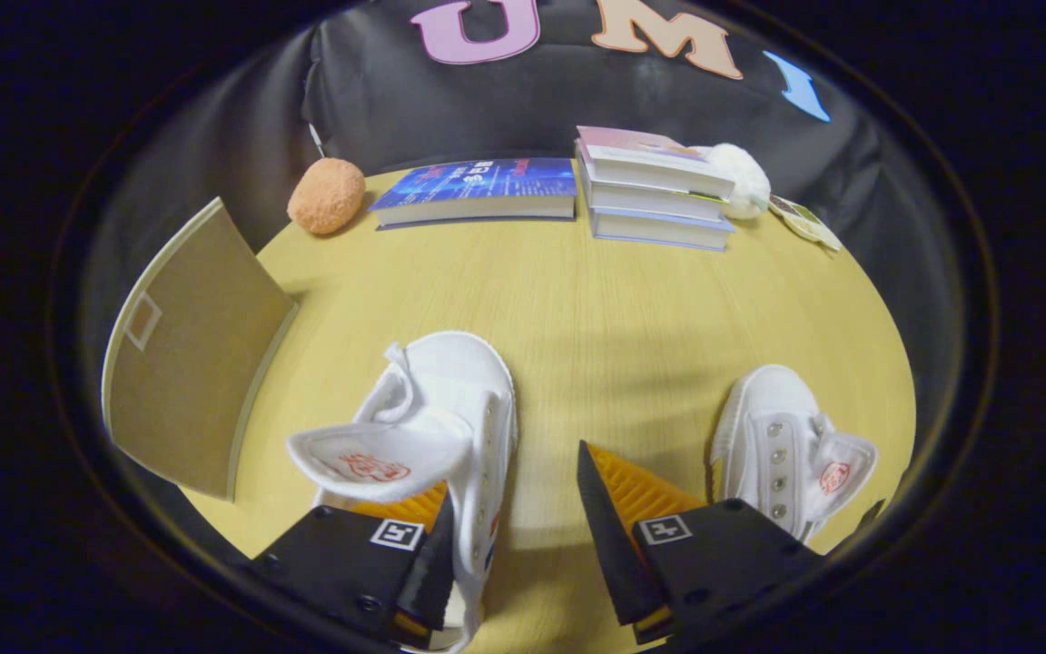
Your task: Open the storage box then place both shoes into the box .Put the left shoe in first, then the right shoe, with the right side of both shoes facing outward in a uniform manner.
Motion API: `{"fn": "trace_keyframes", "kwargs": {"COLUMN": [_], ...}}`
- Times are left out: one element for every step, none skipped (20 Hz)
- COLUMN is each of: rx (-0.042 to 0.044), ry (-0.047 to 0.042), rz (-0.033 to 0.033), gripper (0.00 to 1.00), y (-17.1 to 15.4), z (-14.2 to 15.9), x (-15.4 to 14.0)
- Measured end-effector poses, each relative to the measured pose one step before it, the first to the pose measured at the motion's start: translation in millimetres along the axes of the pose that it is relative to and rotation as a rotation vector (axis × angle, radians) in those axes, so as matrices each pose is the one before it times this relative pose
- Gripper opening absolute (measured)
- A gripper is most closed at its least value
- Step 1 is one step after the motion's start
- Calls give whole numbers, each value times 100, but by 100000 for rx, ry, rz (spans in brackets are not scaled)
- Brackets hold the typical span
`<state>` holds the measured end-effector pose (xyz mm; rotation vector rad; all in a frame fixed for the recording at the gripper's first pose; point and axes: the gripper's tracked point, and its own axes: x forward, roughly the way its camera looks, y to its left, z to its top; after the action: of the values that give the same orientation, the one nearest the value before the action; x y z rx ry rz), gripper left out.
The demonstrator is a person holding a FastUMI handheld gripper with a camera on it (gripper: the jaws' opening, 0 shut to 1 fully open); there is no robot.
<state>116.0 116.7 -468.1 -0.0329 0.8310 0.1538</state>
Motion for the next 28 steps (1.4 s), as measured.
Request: {"fn": "trace_keyframes", "kwargs": {"rx": [974,1083,1862,1466,1251,-15,-495,1595,2425,2041,1585,584,-298,-315,-901,-1049,-310,148,-217,-376,-716,-901,-1371,-2410,-2518,-2110,-1778,-1146], "ry": [538,-80,-213,20,-811,-127,-1418,317,-569,-429,-528,-649,-1735,-1270,-814,-692,-639,-1000,-1544,-1742,-1694,-1871,-1958,-1481,-1306,-1386,-1483,-1414], "rz": [281,214,1039,847,2454,1072,-1502,-1572,-1129,-1491,-1281,-2079,-2567,-2871,-2705,-2219,-2149,-2212,-2280,-2913,-3350,-3076,-2707,-1793,-1643,-1855,-1947,-2064], "gripper": [64,58,51,45,38,32,25,19,19,15,12,8,8,8,8,8,8,8,8,8,8,8,8,8,8,8,8,8], "y": [17,-40,96,267,800,677,-135,-111,10,160,-240,37,1,99,98,85,102,73,50,-82,-229,-157,-104,17,62,20,-18,-28], "z": [-294,-43,49,-148,-87,-81,148,-79,-23,153,-19,104,125,50,59,142,145,251,230,354,391,517,629,626,579,789,816,940], "x": [148,-12,83,213,-164,-247,16,-87,359,-184,-87,15,-122,-139,-155,-135,-172,-321,-455,-551,-598,-712,-763,-867,-867,-1024,-1027,-1149]}}
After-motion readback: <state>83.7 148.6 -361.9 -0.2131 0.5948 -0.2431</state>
